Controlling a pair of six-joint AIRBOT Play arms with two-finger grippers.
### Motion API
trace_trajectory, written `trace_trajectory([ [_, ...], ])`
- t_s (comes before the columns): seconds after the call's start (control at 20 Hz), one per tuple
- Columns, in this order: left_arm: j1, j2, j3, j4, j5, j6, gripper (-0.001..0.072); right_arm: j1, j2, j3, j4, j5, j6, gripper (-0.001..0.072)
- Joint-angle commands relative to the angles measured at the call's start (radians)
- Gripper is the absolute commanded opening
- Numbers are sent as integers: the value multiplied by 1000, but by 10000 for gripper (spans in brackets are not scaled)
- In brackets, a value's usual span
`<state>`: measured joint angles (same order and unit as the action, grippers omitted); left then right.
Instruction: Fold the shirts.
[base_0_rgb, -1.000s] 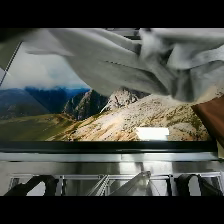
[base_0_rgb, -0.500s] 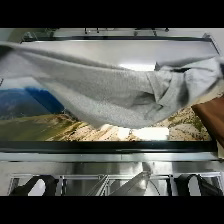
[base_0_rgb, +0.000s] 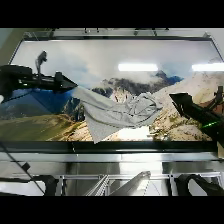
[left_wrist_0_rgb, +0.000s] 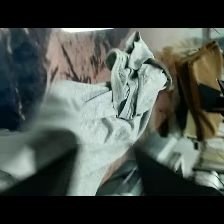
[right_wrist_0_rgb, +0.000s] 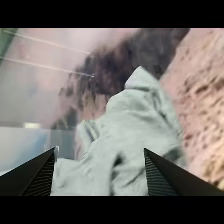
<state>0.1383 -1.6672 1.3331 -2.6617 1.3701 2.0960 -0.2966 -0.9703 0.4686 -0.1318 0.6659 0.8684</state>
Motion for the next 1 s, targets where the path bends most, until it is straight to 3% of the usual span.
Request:
trace_trajectory([
  [0.0,-7,-182,147,-30,169,-35,717,-122,-78,127,-114,142,-32,605],
  [0.1,-7,-165,179,-25,234,-36,717,-210,-82,197,-224,226,42,599],
  [0.15,-7,-142,168,-7,260,-37,717,-236,-92,219,-291,247,74,570],
  [0.2,-13,-111,134,11,284,-37,717,-254,-112,232,-364,272,108,494],
  [0.3,-18,-34,16,66,308,-36,717,-255,-181,234,-446,343,117,489],
  [0.45,-22,99,-242,104,284,-6,717,-229,-318,234,-452,461,67,489],
  [0.6,-21,217,-525,103,146,-14,716,-176,-430,234,-448,461,44,488],
  [0.7,-21,270,-669,103,21,-65,715,-145,-476,237,-422,458,34,489],
  [0.95,-43,261,-808,34,-156,-103,714,-111,-478,238,-261,480,-36,488],
])
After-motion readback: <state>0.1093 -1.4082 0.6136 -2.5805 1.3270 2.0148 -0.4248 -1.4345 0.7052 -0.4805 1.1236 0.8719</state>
